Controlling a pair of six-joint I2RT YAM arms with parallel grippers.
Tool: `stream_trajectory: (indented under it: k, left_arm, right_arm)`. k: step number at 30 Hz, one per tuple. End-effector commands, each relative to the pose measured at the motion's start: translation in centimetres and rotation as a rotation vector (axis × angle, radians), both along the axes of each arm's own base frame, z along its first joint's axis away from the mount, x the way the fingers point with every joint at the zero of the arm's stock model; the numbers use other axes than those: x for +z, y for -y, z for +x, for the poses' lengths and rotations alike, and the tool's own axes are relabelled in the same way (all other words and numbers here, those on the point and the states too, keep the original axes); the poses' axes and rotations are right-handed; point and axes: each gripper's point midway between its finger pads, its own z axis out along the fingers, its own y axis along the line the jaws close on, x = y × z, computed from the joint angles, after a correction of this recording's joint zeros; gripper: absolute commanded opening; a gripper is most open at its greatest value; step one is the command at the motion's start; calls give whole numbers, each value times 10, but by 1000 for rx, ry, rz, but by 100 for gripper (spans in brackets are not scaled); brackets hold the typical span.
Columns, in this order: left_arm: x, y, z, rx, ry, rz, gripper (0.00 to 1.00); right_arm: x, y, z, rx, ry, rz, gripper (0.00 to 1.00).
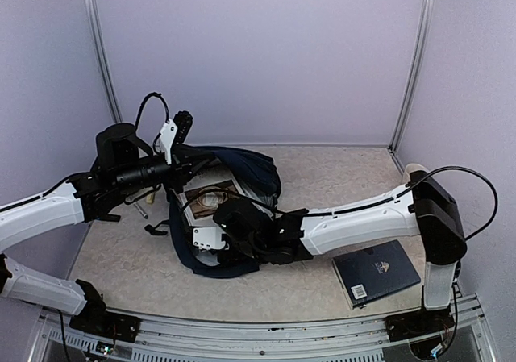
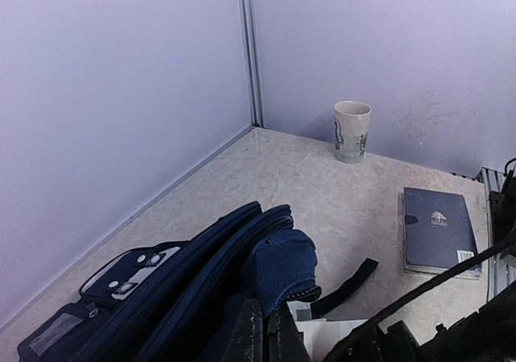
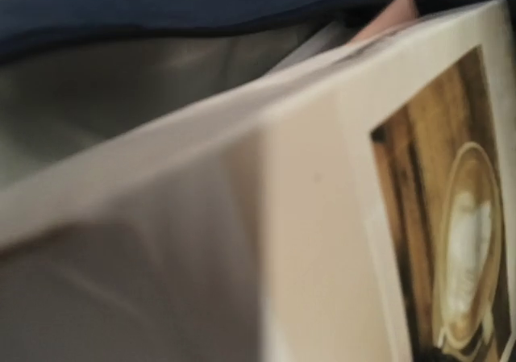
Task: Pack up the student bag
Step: Adjust the book in the largest pocket of the bag.
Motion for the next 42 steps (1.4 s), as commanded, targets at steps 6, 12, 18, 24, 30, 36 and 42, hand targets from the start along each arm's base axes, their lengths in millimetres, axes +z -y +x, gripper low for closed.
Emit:
stream_trajectory:
  k: [6, 12, 18, 24, 30, 36, 42]
  left_arm:
    - [62, 20, -44, -199, 148, -121, 0]
    - [65, -4, -6, 22, 104, -144, 0]
    - [54, -9, 17, 117, 36, -134, 0]
    - [49, 54, -8, 8, -67, -104, 0]
    - [58, 69, -2, 38, -101, -171, 0]
    - [-7, 35, 31, 199, -177, -70, 0]
    - [-43, -18, 39, 436, -140, 84, 9]
  right_arm:
    - [13, 17, 65, -419, -99, 77, 83]
    - [9, 50, 66, -512, -187, 72, 78]
    - [6, 90, 54, -610, -221, 28, 74]
    - [1, 106, 46, -634, -241, 10, 75]
    - [10, 110, 48, -574, -212, 43, 78]
    - [5, 87, 43, -452, -232, 84, 81]
    - [-6, 64, 32, -353, -267, 82, 88]
